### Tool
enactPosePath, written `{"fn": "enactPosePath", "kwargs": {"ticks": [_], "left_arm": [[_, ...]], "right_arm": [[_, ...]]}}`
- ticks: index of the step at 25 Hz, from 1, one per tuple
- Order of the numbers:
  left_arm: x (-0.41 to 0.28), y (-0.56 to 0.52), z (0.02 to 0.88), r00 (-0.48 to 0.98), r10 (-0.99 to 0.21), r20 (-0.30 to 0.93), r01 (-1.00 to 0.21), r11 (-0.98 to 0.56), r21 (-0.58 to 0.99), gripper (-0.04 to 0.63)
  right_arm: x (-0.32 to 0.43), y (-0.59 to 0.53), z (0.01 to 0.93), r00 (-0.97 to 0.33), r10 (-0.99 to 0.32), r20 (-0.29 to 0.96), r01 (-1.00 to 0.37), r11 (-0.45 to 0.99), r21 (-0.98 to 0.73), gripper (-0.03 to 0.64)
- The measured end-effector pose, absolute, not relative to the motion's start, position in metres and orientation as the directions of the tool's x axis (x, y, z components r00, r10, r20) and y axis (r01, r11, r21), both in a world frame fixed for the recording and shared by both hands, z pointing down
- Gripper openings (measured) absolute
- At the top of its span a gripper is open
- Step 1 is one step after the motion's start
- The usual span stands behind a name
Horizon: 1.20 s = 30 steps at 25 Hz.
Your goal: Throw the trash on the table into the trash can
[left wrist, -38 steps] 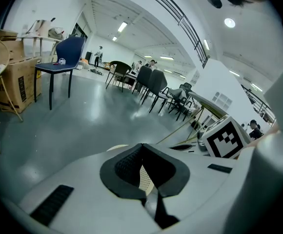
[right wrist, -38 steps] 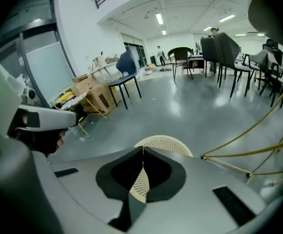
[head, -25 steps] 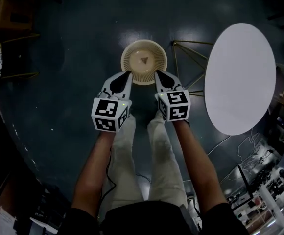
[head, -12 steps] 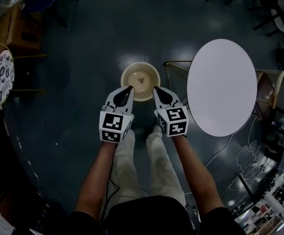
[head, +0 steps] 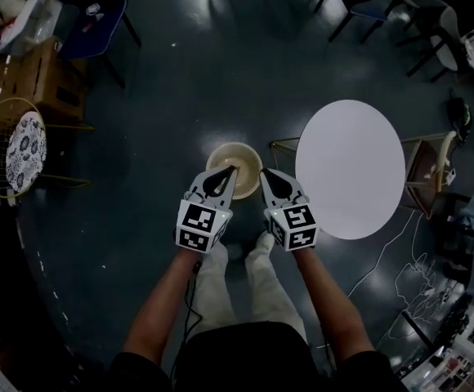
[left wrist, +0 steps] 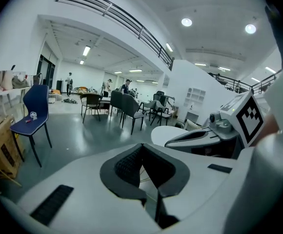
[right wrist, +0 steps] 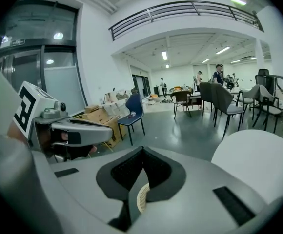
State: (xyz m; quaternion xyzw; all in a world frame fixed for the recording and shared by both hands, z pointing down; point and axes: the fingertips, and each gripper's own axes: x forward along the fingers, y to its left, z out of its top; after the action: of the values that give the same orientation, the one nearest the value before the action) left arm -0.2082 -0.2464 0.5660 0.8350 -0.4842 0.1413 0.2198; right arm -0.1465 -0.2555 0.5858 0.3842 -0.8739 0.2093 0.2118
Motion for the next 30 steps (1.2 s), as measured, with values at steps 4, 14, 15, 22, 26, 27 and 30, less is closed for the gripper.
{"fn": "enactPosePath", "kwargs": {"ticks": [4,14,15,22,26,27,30], "left_arm": [[-0.19,-0.242,0.52,0.509,-0.745,0.431,-0.86,-0.467,0.206,0.015],[-0.177,-0.249,0.414,0.529,-0.783,0.327,-0.846,-0.516,0.132,0.015],[-0.178,-0.248,0.407,0.531,-0.783,0.323,-0.844,-0.521,0.127,0.015],[-0.203,-0.24,0.367,0.545,-0.792,0.276,-0.838,-0.53,0.131,0.015],[-0.216,-0.235,0.352,0.556,-0.788,0.263,-0.829,-0.548,0.112,0.015],[-0.219,-0.233,0.349,0.559,-0.787,0.262,-0.827,-0.552,0.109,0.015],[-0.226,-0.229,0.343,0.567,-0.782,0.258,-0.821,-0.562,0.103,0.015]], "right_arm": [[-0.141,-0.249,0.533,-0.642,-0.591,0.489,-0.747,0.625,-0.225,0.02],[-0.132,-0.255,0.426,-0.649,-0.66,0.379,-0.752,0.633,-0.184,0.02],[-0.132,-0.253,0.418,-0.648,-0.665,0.371,-0.753,0.632,-0.182,0.02],[-0.141,-0.246,0.379,-0.635,-0.701,0.325,-0.767,0.62,-0.164,0.02],[-0.149,-0.243,0.364,-0.619,-0.727,0.297,-0.783,0.6,-0.164,0.02],[-0.152,-0.242,0.361,-0.616,-0.732,0.291,-0.786,0.596,-0.165,0.02],[-0.157,-0.24,0.353,-0.607,-0.746,0.273,-0.794,0.585,-0.165,0.02]]}}
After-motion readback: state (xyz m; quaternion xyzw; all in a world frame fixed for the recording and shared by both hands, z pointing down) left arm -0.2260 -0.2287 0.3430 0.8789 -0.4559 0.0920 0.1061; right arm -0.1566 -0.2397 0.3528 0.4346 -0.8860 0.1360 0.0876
